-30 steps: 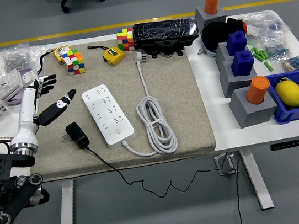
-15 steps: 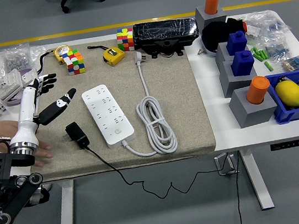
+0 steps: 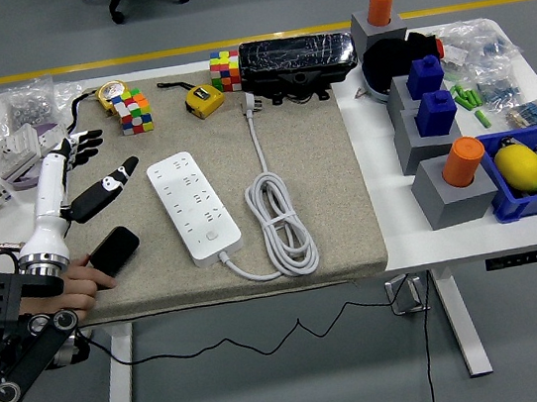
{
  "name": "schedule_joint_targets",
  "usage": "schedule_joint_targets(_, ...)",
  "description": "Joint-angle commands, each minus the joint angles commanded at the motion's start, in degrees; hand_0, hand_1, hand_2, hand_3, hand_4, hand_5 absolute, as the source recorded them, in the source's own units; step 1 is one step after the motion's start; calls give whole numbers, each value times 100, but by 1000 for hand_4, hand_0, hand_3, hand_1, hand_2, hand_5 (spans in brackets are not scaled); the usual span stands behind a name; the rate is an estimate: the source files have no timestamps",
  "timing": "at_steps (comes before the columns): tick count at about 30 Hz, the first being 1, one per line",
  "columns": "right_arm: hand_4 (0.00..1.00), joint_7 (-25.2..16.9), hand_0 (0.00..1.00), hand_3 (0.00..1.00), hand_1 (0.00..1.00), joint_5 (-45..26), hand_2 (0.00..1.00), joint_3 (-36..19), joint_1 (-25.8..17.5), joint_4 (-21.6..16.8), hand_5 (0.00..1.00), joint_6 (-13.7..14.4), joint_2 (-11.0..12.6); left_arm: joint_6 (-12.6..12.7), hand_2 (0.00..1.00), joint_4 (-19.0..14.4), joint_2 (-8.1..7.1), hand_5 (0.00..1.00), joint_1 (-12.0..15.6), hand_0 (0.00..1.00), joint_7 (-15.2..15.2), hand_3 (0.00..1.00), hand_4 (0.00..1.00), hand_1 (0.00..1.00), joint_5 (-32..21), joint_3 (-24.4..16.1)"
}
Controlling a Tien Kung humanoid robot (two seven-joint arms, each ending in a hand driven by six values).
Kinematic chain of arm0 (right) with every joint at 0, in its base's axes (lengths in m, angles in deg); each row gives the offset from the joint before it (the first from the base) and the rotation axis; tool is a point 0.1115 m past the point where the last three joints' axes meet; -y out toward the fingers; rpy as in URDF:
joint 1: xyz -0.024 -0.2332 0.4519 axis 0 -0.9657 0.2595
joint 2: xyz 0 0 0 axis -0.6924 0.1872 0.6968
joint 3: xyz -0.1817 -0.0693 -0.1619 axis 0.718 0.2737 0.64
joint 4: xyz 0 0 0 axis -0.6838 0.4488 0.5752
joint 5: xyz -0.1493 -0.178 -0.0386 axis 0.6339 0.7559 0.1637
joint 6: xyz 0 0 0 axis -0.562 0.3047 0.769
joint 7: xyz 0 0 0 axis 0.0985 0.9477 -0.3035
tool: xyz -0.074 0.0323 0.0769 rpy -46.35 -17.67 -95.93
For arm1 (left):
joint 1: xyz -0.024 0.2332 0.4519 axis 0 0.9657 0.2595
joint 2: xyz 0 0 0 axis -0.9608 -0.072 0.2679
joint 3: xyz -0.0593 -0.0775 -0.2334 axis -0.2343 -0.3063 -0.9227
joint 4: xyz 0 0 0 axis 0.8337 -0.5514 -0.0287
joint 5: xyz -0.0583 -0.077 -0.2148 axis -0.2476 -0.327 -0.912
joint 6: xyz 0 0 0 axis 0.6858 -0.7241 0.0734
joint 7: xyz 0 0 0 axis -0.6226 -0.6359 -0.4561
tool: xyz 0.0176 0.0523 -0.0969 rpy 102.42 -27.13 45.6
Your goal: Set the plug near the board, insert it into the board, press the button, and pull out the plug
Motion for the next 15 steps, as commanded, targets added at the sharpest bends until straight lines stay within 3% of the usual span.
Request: schedule_joint_targets(15, 979, -4, 649, 550, 644, -1, 623, 13, 7, 0, 552, 2, 3, -1, 757, 9, 12, 503, 5, 717, -10, 757, 954, 736, 3, -3)
